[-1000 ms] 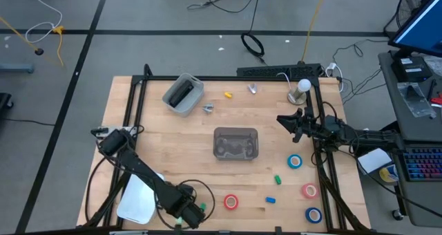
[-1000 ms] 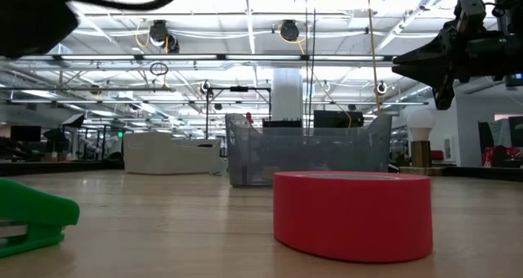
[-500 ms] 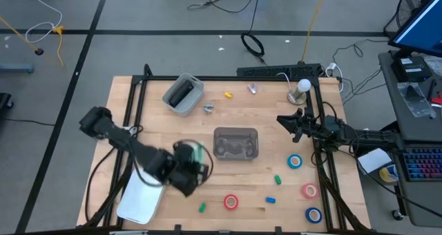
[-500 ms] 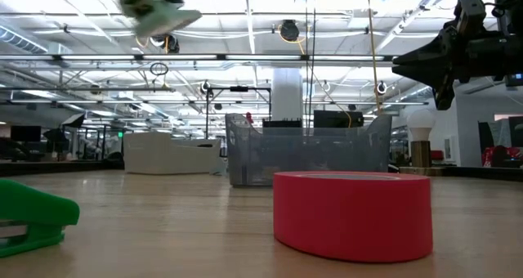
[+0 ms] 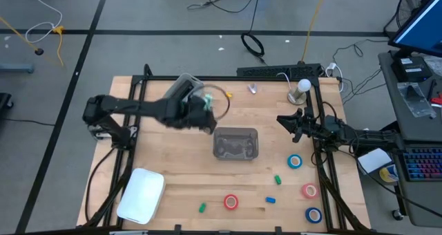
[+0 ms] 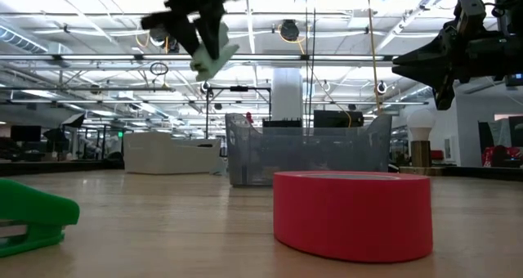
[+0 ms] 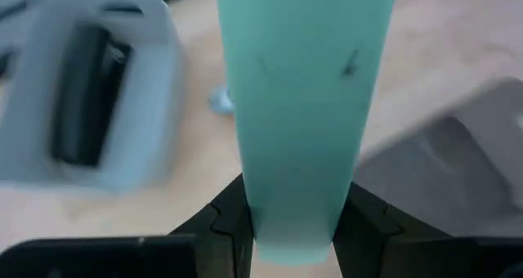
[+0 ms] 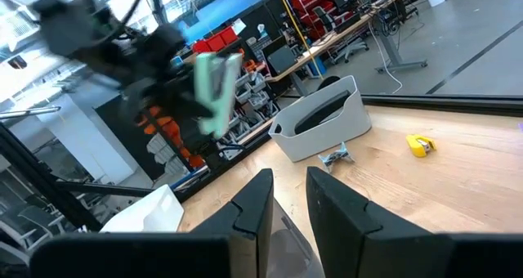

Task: Pick and place Stapler, Stapler remover, tape
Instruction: Put the light blue stapler into the gray bin

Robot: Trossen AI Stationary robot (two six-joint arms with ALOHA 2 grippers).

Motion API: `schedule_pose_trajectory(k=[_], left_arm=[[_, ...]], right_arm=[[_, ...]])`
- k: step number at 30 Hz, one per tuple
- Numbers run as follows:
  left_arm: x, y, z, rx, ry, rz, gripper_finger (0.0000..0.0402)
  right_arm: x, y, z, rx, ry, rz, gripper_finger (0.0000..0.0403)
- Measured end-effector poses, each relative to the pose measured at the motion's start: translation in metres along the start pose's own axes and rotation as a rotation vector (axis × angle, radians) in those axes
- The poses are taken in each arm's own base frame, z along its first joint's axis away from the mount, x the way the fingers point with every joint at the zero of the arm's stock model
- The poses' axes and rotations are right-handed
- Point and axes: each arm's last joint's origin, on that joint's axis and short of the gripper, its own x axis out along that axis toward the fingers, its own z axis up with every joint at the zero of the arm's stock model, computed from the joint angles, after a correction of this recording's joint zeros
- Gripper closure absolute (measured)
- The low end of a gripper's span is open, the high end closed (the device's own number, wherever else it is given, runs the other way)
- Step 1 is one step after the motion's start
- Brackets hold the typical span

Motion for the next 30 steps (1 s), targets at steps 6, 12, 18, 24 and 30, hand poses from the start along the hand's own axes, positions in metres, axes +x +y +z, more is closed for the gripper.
schedule_pose_trajectory(k=[6, 12, 18, 24, 30], left_arm=[[0.025, 0.035, 0.039, 0.060, 0.009, 0.098, 0.0280], [0.043, 0.071, 0.068, 0.072, 0.030, 0.175, 0.0280], [0.061, 0.101, 0.087, 0.072, 0.087, 0.209, 0.0280], [0.097, 0.116, 0.097, 0.138, 0.179, 0.218, 0.0280], [0.141, 0.129, 0.095, 0.120, 0.345, 0.178, 0.0280]], right_arm=[[0.000, 0.000, 0.000, 0.003, 0.000, 0.001, 0.0332], [0.000, 0.000, 0.000, 0.003, 0.000, 0.000, 0.0332], [0.000, 0.000, 0.000, 0.003, 0.000, 0.000, 0.0332], [0.000, 0.000, 0.000, 0.003, 0.000, 0.000, 0.0332], [0.000, 0.000, 0.000, 0.003, 0.000, 0.000, 0.0332]])
